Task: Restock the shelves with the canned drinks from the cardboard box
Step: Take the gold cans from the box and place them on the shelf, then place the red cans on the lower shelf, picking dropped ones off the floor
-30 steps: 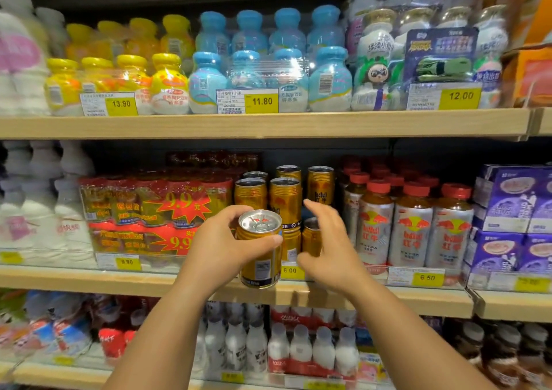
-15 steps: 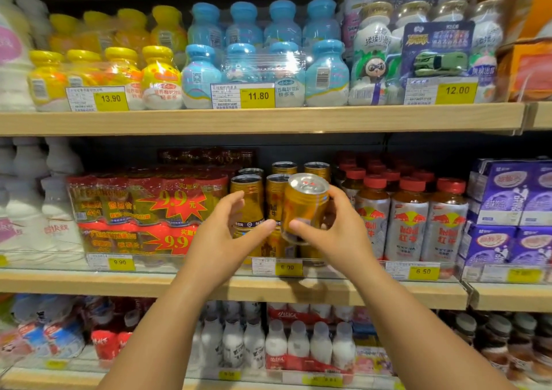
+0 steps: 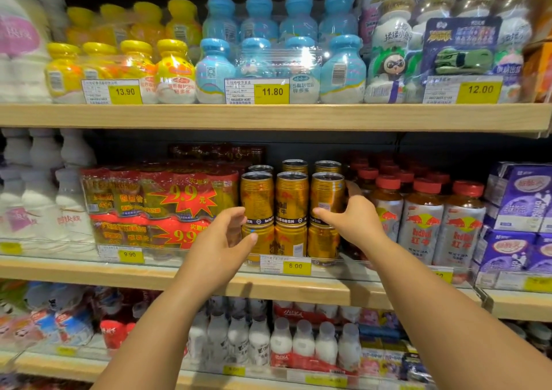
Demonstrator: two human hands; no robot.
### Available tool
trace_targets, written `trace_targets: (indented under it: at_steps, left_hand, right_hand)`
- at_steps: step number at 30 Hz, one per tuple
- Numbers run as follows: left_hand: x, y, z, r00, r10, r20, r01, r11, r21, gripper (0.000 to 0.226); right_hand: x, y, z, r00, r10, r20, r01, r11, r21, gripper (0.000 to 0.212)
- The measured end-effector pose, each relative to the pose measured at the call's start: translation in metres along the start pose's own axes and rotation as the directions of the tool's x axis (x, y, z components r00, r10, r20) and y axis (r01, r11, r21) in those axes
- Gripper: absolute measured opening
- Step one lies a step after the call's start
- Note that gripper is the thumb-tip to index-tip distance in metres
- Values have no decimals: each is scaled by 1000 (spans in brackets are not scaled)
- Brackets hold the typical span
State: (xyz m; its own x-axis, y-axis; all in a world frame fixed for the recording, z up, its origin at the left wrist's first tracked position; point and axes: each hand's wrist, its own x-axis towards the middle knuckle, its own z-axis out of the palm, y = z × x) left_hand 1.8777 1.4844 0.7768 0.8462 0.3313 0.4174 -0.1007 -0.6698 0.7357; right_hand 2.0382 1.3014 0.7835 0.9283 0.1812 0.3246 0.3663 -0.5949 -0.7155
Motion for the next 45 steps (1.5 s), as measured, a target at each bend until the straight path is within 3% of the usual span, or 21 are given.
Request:
trace_targets:
  at_steps: [4, 7, 9, 11, 13, 15, 16, 23, 26, 30, 34, 37, 40, 45]
  left_hand:
    - [-1, -1, 1, 1000, 3, 15, -3, 1000, 2, 52]
    - [-1, -1, 0, 999, 18, 43, -19, 999, 42, 41]
    - [-3, -4, -2, 998, 36, 42, -39, 996, 82, 28]
    - [-8, -11, -6, 998, 37, 46, -41, 995, 90, 9]
    - [-13, -25, -6, 998, 21, 67, -28, 995, 95, 7]
    - [-24, -37, -4, 997, -5, 72, -1, 996, 86, 12]
    - [-30, -44, -2, 997, -22, 78, 15, 996, 83, 14]
    - [-92, -146, 46, 955, -217, 200, 204, 975, 86, 13]
    - [-131, -197, 77, 899, -364, 245, 340, 930, 137, 12]
    - [-196, -258, 113, 812, -490, 318, 415, 867, 275, 10]
    - [-261, -319, 149, 783, -544, 302, 449, 830, 330, 7]
    - [-312, -371, 183, 704, -647, 293, 517, 750, 412, 21]
    - [-358, -424, 220, 630, -720, 290, 539, 675, 504, 35]
    - [-440, -538, 275, 445, -820, 360, 433, 549, 715, 48]
  right_hand:
    - [-3, -2, 0, 999, 33, 17, -33, 999, -27, 42]
    - [-14, -9, -2, 1000, 26, -2, -26, 999, -18, 79]
    - [-34, -15, -1, 990, -85, -113, 88, 996, 28, 96]
    - [-58, -14, 3, 929, -265, -257, 288, 956, 56, 76]
    - [-79, -2, 16, 840, -414, -351, 446, 895, 13, 30]
    - [-100, 11, 28, 799, -477, -365, 512, 859, -1, 12]
    - [-111, 19, 36, 817, -470, -332, 503, 864, 15, 9]
    - [-195, 108, 131, 974, -206, -97, 211, 976, 47, 15]
    - [-241, 149, 169, 997, -76, -30, 77, 996, 48, 13]
    - [-305, 212, 213, 990, 81, 118, -84, 996, 23, 9]
    - [-366, 287, 255, 932, 220, 287, -224, 974, -20, 12]
    - [-409, 344, 286, 851, 363, 379, -361, 929, -81, 10]
    - [-447, 401, 321, 758, 476, 446, -432, 878, -205, 34]
    - [-505, 500, 390, 583, 651, 487, -436, 756, -489, 53]
